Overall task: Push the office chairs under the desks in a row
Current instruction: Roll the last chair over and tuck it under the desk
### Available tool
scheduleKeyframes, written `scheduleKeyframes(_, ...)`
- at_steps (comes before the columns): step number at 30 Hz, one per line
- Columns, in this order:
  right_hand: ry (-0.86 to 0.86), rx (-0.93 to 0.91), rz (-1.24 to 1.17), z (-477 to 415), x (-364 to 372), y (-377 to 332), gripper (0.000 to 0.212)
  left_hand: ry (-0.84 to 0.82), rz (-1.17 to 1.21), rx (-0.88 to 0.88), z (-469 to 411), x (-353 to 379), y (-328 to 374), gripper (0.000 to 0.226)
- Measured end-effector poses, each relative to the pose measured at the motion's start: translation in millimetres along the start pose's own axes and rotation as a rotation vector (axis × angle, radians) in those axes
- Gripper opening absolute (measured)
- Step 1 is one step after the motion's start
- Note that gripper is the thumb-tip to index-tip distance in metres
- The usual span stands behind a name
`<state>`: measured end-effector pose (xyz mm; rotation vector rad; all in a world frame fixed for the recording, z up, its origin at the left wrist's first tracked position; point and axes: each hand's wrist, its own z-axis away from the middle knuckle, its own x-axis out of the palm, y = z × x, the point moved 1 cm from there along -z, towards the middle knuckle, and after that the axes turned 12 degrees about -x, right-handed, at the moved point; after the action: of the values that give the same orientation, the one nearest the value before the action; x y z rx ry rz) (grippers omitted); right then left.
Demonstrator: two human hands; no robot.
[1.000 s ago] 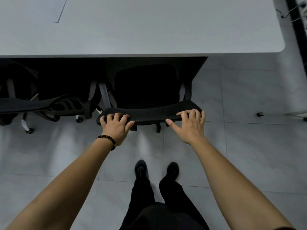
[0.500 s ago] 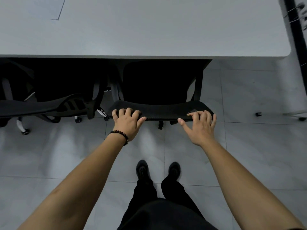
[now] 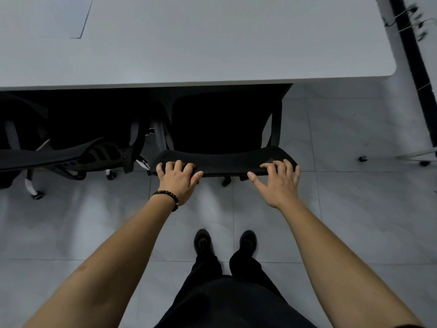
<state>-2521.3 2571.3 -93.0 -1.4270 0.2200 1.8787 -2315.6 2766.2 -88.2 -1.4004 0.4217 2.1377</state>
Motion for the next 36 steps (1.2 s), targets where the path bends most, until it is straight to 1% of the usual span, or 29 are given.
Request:
scheduleKeyframes(4, -0.036, -0.022, 0.005, -10.1, -8.7, -4.9, 0.078, -0.043, 0.010, -0.022, -6.5, -11.3, -4.8, 0.054)
scheduleKeyframes(7, -0.067, -0.004, 0.024, -11.8, -13.6, -12.7, 0.076, -0.090, 0.044, 0.001, 0.3, -19.8, -8.8, 0.056)
scheduleKeyframes(10, -0.034, 0.043, -0.030, -10.7, -15.9, -34.4, 0.064, -0.078, 0.057, 0.056, 14.9, -29.8, -23.6, 0.058)
scheduleKeyframes(12, -0.012, 0.050, -0.083, -11.8, -13.4, -62.1, 0.056, -0.052, 0.053, 0.077, 20.6, -37.5, -46.3, 0.057)
scheduleKeyframes(15, -0.016, -0.039, -0.087, -15.8, -0.1, -119.9, 0.052, 0.001, 0.049, 0.041, 19.2, -44.1, -103.2, 0.059)
scheduleKeyframes(17, -0.024, -0.111, -0.086, -23.6, 11.7, -165.6, 0.053, 0.055, 0.054, -0.008, 12.3, -44.2, -153.3, 0.067)
scheduleKeyframes(20, -0.052, -0.154, -0.095, -38.3, 28.9, -240.8, 0.054, 0.129, 0.040, -0.065, 0.7, -46.1, -238.7, 0.081)
scheduleKeyframes(23, -0.062, -0.182, -0.118, -50.3, 44.1, -319.9, 0.056, 0.086, -0.035, -0.097, -13.3, -48.8, -327.8, 0.087)
scheduleKeyframes(27, -0.114, -0.285, -0.206, -64.0, 63.6, -413.8, 0.061, 0.012, -0.083, -0.136, -33.4, -42.5, -420.3, 0.083)
scheduleKeyframes(29, -0.141, -0.332, -0.254, -69.3, 72.8, -451.8, 0.065, -0.037, -0.080, -0.140, -43.1, -38.1, -448.2, 0.075)
scheduleKeyframes(31, -0.151, -0.385, -0.222, -76.8, 81.8, -482.7, 0.068, -0.061, -0.071, -0.130, -54.5, -34.0, -465.5, 0.066)
scheduleKeyframes(33, -0.201, -0.420, -0.160, -86.8, 92.7, -505.5, 0.070, -0.069, -0.053, -0.123, -65.1, -32.2, -475.1, 0.058)
scheduleKeyframes(36, -0.247, -0.378, -0.128, -98.7, 111.3, -520.5, 0.063, -0.101, -0.027, -0.123, -73.9, -32.2, -478.2, 0.053)
